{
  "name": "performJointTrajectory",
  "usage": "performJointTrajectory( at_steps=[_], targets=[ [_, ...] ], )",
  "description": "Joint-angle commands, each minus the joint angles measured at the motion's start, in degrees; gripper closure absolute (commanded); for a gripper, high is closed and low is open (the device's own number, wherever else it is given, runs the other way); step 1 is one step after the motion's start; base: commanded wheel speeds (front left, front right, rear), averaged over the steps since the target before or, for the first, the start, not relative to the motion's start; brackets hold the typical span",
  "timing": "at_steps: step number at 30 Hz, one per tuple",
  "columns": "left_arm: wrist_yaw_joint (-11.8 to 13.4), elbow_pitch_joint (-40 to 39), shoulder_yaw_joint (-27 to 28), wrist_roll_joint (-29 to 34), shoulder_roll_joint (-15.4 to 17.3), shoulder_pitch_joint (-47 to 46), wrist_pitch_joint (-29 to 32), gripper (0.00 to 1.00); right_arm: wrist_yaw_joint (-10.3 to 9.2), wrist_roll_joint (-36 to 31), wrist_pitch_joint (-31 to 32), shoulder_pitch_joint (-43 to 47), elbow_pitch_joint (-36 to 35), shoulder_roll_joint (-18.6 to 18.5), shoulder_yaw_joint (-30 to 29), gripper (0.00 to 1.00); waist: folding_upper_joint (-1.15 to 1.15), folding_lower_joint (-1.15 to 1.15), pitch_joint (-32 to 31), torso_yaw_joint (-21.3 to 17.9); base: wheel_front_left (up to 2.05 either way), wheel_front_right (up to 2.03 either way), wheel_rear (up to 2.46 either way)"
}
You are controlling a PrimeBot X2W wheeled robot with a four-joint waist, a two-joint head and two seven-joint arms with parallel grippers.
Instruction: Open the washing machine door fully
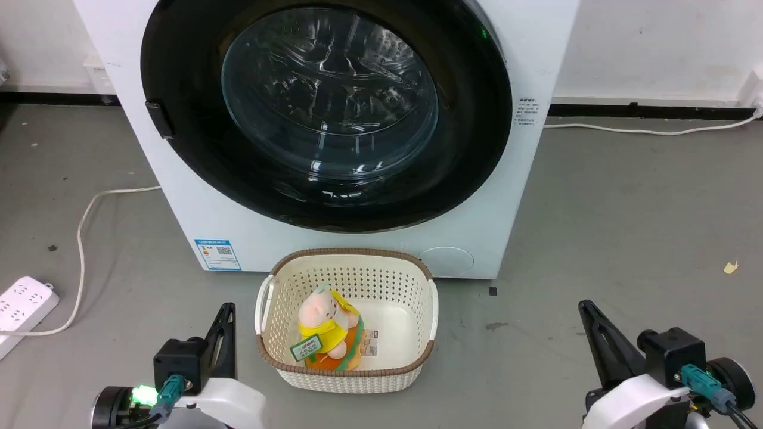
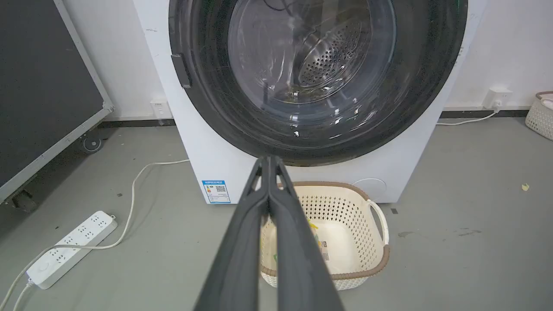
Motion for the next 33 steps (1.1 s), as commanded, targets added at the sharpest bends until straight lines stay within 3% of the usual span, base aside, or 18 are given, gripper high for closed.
performJointTrajectory(
  at_steps=[1, 33],
  targets=[
    [0.2, -0.2, 0.0, 0.1, 0.1, -0.9, 0.0, 1.00, -0.03, -0.4, 0.0, -0.7, -0.3, 0.3, 0.0, 1.00, 0.00, 0.00, 0.0, 0.0, 0.00, 0.00, 0.00],
    [0.2, -0.2, 0.0, 0.1, 0.1, -0.9, 0.0, 1.00, -0.03, -0.4, 0.0, -0.7, -0.3, 0.3, 0.0, 1.00, 0.00, 0.00, 0.0, 0.0, 0.00, 0.00, 0.00]
  ],
)
